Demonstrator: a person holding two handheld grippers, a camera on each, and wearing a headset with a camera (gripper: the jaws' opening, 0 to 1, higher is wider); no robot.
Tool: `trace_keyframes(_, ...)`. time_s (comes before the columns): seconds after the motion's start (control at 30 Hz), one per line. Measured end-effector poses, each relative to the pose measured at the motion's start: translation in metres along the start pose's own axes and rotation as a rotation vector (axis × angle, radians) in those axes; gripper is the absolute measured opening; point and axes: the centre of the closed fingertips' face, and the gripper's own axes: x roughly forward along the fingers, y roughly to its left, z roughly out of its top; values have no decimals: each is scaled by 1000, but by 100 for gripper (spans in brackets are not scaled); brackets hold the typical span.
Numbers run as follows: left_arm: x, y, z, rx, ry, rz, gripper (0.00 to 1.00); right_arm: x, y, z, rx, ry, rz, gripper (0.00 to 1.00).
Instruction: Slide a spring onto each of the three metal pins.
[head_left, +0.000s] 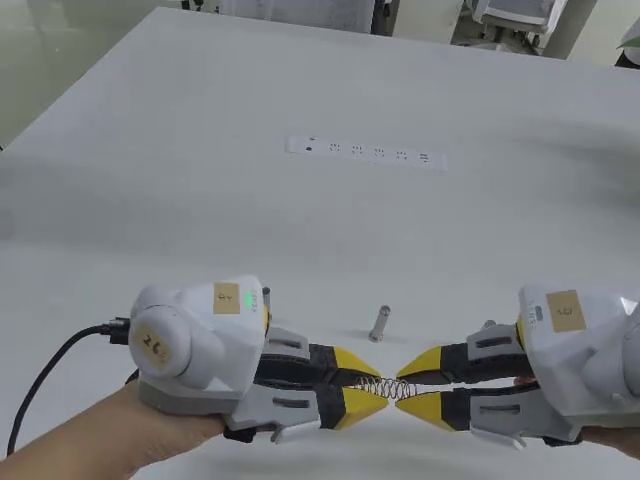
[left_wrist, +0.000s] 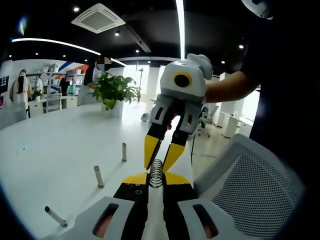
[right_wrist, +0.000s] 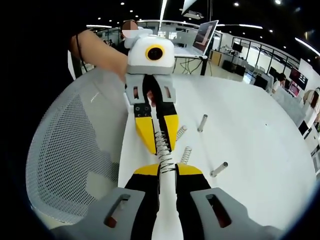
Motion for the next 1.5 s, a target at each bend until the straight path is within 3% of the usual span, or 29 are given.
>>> trace_keyframes(0.2,0,-1,0,1,4,-5,2,0,2,0,18,-6,7,9)
trace_keyframes(0.4,-1,-2,-1,-3,6,-7,2,0,3,1,-31,17,6,8)
trace_keyframes(0.6,-2,-2,-2,-10,1,-14,2,-2,2,2,9,32,19,7)
trace_keyframes(0.77,-1,-2,-3,-15,-1,-24,2,-6,3,5,-3,50,32,7)
trace_keyframes(1.13,0,2,-12,-15,11,-14,1,-10,4,21,-83,88,49,7)
trace_keyframes(1.5,7,-3,-25,24,70,-21,2,-4,13,36,-160,131,91,7)
